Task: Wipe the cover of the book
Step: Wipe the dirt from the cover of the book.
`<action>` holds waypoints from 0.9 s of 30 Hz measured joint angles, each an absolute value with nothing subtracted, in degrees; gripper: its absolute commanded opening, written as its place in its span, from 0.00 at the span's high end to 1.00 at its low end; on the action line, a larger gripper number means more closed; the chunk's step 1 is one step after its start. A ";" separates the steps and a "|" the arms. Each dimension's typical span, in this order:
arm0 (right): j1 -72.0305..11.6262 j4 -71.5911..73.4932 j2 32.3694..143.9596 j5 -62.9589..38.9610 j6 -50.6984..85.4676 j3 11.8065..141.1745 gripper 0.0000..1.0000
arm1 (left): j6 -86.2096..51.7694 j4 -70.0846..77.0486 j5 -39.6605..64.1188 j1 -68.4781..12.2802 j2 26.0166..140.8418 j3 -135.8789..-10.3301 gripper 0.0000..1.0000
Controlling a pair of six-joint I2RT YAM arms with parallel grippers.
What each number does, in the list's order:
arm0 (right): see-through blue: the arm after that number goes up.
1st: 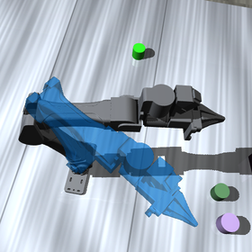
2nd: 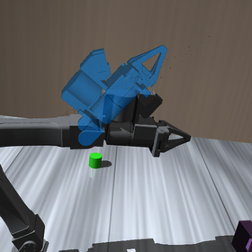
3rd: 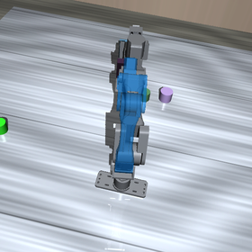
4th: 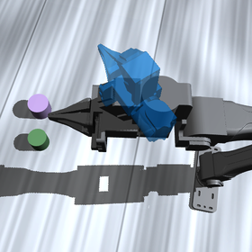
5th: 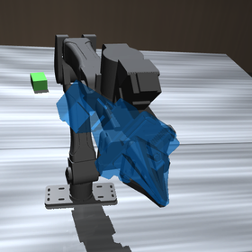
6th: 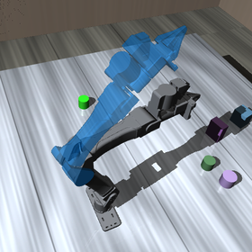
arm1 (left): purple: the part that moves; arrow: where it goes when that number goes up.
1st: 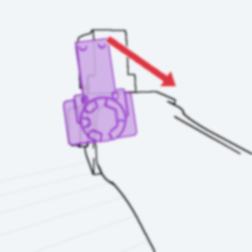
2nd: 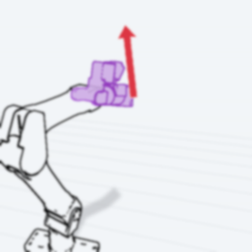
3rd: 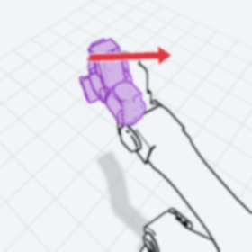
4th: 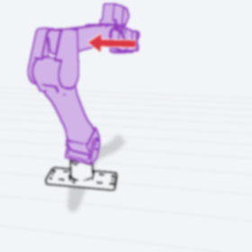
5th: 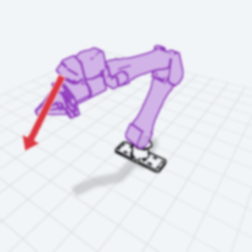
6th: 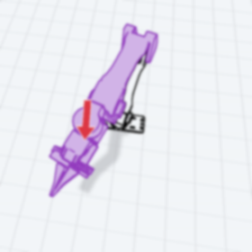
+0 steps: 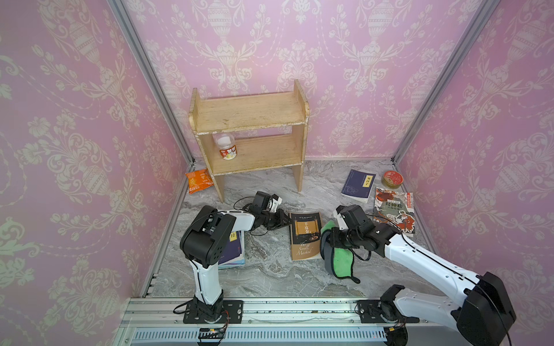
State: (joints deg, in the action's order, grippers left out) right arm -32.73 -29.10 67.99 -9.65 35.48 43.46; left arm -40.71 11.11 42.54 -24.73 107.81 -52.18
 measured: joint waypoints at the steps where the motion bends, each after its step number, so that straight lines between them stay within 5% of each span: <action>1: -32.77 -29.02 69.36 -9.54 35.07 43.31 1.00 | -40.42 10.90 42.65 -25.21 107.96 -52.25 1.00; 7: -32.77 -33.28 75.11 -7.44 31.44 44.16 1.00 | -39.68 9.89 43.03 -26.13 108.20 -52.23 1.00; 16: -33.21 -39.29 66.39 -0.14 27.99 54.81 1.00 | -39.70 9.80 43.00 -26.13 108.20 -51.57 1.00; 27: -35.18 -28.97 79.44 -7.79 30.02 42.48 1.00 | -39.99 11.09 43.03 -26.13 108.20 -50.94 1.00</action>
State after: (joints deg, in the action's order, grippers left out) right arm -35.18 -28.97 79.44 -7.79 30.02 42.48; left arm -39.99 11.09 43.03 -26.13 108.20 -50.94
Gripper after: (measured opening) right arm 0.101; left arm 0.156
